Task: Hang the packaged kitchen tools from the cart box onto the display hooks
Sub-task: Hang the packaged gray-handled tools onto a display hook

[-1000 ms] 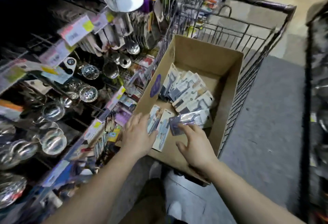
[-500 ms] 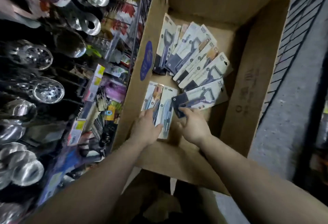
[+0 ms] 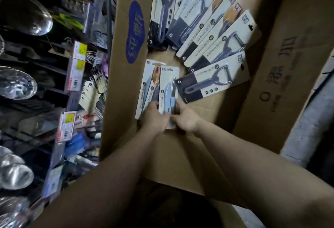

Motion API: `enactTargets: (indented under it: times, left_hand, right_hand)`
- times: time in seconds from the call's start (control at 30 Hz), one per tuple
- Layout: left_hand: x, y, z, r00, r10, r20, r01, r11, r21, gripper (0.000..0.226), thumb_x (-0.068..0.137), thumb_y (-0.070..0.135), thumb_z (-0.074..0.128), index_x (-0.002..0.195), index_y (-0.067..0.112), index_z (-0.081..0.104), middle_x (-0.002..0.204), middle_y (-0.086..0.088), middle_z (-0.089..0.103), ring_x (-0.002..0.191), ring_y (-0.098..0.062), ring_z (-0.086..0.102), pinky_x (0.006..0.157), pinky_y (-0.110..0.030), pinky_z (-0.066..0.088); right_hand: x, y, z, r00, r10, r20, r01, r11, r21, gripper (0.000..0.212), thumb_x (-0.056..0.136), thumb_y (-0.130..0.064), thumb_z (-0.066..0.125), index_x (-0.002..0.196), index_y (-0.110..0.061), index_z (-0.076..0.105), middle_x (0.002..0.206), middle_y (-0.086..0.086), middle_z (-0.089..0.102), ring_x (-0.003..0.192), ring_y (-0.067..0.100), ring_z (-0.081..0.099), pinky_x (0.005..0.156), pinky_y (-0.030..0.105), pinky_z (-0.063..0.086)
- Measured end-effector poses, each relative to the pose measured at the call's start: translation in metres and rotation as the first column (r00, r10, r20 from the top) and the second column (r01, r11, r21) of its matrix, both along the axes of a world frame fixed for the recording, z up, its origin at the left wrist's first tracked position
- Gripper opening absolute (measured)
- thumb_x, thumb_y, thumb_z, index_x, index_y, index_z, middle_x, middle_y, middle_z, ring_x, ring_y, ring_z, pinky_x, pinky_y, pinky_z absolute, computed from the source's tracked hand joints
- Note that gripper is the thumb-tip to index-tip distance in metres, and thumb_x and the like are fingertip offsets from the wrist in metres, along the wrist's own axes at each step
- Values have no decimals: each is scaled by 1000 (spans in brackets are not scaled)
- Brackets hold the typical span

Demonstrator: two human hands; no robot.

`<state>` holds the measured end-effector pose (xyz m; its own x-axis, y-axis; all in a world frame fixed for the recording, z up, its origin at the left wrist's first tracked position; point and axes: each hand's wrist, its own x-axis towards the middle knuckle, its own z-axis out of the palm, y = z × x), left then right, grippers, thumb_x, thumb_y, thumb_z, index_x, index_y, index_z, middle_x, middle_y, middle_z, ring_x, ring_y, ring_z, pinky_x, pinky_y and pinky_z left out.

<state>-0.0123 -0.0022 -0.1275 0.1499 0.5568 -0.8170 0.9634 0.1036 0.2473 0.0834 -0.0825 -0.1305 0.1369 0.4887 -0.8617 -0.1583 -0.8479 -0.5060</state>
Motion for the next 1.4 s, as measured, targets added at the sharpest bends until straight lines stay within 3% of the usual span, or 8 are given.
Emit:
enactTargets:
  times: [0.13, 0.3, 0.4, 0.5, 0.63, 0.73, 0.93, 1.4]
  left_hand:
    - [1, 7, -3, 998, 59, -5, -59, 998, 2, 36, 89, 27, 69, 121, 13, 62, 123, -9, 67, 112, -33, 62, 98, -44, 51]
    - [-11, 16, 11, 965, 237, 110, -216, 961, -173, 14, 96, 24, 65, 108, 21, 60, 113, -6, 71, 104, -27, 68, 96, -50, 54]
    - [-13, 20, 28, 965, 191, 179, -120, 930, -347, 19, 100, 20, 59, 118, 20, 61, 116, -2, 70, 106, -19, 67, 88, -37, 55]
    - [-2, 22, 38, 975, 108, 195, -24, 921, -390, 14, 99, 17, 61, 112, 16, 65, 112, -4, 72, 99, -16, 68, 80, -30, 54]
    - [13, 29, 26, 972, 171, 158, -142, 973, -180, 34, 89, 21, 74, 120, 16, 60, 116, -3, 62, 103, -18, 62, 80, -25, 50]
    - [22, 30, 10, 997, 26, 74, -37, 988, 151, 64, 83, 31, 78, 139, 17, 50, 136, -8, 51, 124, -26, 52, 104, -33, 43]
    - [36, 9, -10, 994, 66, -90, -40, 963, 266, 101, 73, 46, 84, 152, 24, 25, 151, -9, 34, 140, -33, 33, 109, -50, 34]
    - [26, 14, 13, 1000, 19, 4, -19, 971, 240, 48, 89, 22, 72, 127, 9, 45, 127, -15, 60, 114, -38, 58, 91, -42, 51]
  right_hand:
    - [1, 7, 3, 984, -52, -169, 63, 996, 62, 60, 95, 7, 48, 149, -17, 40, 134, 4, 61, 120, 18, 60, 99, 19, 49]
    - [18, 26, 14, 968, -222, -120, 228, 973, 37, 55, 94, -17, 64, 144, -18, 43, 136, 0, 58, 116, 16, 59, 105, 30, 44]
    - [28, 32, 16, 951, -298, -86, 303, 951, 57, 70, 85, -24, 76, 144, -17, 40, 127, 1, 63, 111, 18, 64, 104, 40, 50]
    - [34, 32, 18, 930, -362, -60, 366, 926, 96, 46, 85, -12, 75, 125, -17, 52, 113, 9, 70, 100, 23, 70, 95, 46, 56]
    - [45, 16, 17, 877, -480, 7, 478, 875, 75, 39, 92, -8, 66, 125, -19, 49, 104, 1, 67, 95, 19, 67, 91, 40, 57]
    - [50, 1, 13, 839, -543, 47, 541, 840, 48, 39, 91, -7, 66, 122, -24, 48, 107, 1, 67, 100, 21, 68, 94, 40, 55]
    - [46, -17, 11, 825, -561, 68, 558, 828, 56, 45, 88, -6, 70, 125, -21, 49, 106, 0, 68, 94, 16, 68, 90, 34, 56]
    - [52, -23, 30, 860, -505, 75, 502, 863, 63, 46, 87, -13, 73, 126, -22, 50, 112, 4, 70, 98, 20, 70, 95, 43, 56]
